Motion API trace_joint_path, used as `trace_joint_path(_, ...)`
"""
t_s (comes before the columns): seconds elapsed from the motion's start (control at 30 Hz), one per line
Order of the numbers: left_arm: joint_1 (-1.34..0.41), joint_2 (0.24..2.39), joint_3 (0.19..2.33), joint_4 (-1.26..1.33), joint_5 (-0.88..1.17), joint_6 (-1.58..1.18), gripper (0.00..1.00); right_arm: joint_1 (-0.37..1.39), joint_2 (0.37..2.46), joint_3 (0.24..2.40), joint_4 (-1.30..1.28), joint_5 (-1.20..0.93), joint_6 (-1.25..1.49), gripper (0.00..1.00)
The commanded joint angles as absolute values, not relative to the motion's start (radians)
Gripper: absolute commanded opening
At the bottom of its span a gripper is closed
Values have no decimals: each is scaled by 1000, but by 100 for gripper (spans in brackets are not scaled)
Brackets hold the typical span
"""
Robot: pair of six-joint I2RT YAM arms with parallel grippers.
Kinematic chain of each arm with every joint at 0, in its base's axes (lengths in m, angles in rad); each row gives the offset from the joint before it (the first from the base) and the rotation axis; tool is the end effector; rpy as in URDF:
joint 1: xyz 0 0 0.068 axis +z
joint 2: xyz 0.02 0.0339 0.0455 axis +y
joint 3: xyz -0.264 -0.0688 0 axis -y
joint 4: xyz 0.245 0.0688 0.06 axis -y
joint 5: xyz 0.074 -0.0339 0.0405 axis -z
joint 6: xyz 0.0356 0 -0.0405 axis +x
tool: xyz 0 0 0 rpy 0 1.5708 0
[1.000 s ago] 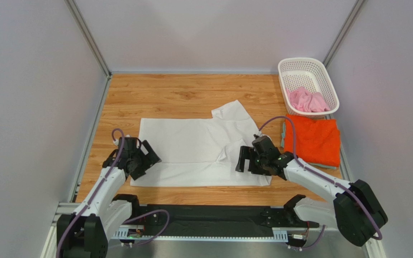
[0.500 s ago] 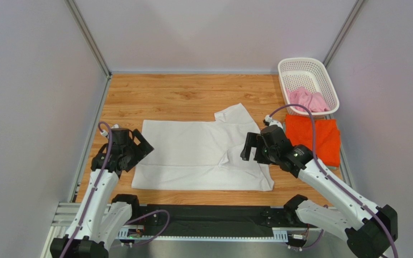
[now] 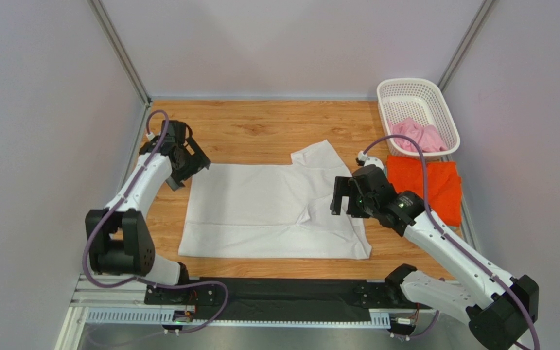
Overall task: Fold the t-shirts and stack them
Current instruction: Fold the tshirt
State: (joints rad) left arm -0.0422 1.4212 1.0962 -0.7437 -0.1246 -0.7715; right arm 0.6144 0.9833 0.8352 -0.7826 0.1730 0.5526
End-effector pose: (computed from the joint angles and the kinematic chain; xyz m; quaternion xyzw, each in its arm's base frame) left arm 0.2845 -0.0076 0.2573 -0.3592 0.8977 -0.0427 0.2516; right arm 0.1588 0.1045 0.2689 -0.0020 0.9461 0.1043 0.3068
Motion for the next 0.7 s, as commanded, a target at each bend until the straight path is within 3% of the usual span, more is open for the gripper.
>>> trace_joint_path(0.0,-12,1570,1242,-704,-118,-692,100,618,986,858,-793,204,520,100)
trace_joint_path(0.27,-6,1892,1514,-752,-175,-577,98,618,974,822,-801,195,511,100)
trace_joint_path(0.67,35,2048,1580,-759,-77,-526,72,617,973,796,-813,213,506,100)
